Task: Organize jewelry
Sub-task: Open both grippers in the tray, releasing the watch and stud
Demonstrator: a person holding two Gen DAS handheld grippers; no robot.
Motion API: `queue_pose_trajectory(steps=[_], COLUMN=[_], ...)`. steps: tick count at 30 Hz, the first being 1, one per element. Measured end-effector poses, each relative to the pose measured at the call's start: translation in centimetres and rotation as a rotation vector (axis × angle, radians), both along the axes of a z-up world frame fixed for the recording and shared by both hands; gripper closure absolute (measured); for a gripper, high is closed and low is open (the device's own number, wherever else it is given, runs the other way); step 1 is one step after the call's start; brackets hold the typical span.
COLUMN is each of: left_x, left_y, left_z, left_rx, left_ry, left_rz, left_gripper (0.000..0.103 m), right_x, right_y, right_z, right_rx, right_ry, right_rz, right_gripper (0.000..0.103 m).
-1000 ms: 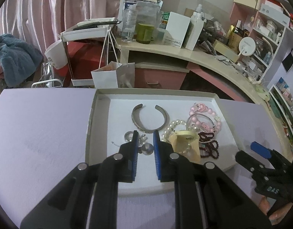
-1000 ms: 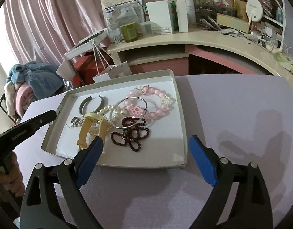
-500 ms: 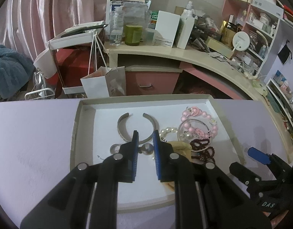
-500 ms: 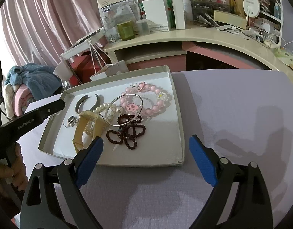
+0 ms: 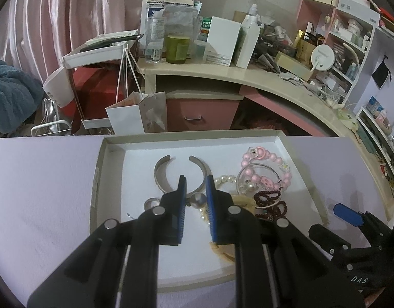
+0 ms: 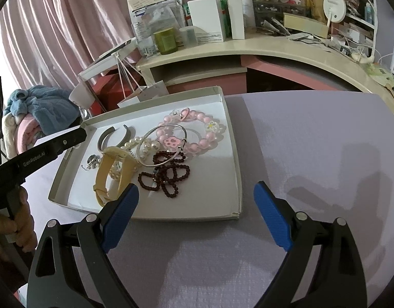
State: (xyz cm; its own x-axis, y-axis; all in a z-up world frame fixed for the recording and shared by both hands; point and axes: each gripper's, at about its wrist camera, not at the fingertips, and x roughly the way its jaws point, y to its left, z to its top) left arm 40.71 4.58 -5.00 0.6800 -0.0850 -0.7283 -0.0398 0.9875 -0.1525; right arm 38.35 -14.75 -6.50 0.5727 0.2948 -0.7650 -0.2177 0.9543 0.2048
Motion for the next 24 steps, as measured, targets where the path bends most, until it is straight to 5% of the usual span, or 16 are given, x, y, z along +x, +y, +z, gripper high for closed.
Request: queue_pose_trajectory(steps=[13,15,17,24], left_x=[0.1,-0.3,-1.1,-5.6], left_y=[0.2,0.3,0.6,2.2], left_z=[-0.3,-0.2,0.1,1.3], left_rx=[-0.015,-0.021,-0.024,-0.037], left_ry=[-0.003,-0.01,-0.028,-0.089], left_rz=[-0.009,-0.006,0.011,0.074], left_gripper=[0.086,0.062,0.051,0.032], right_x=[-0.1,-0.2,-0.5,-2.2], right_y=[0.1,0.2,0.2,0.3], right_z=[0.0,0.2,0.5,2.0], right_rx=[-0.005,-0.006,-0.009,-0.02], right_ry=[0.002,-0.001,-0.009,-0.064], right_rz=[0.003,0.0,-0.002,0.001], right_gripper=[0.01,0.01,0.01,0.008])
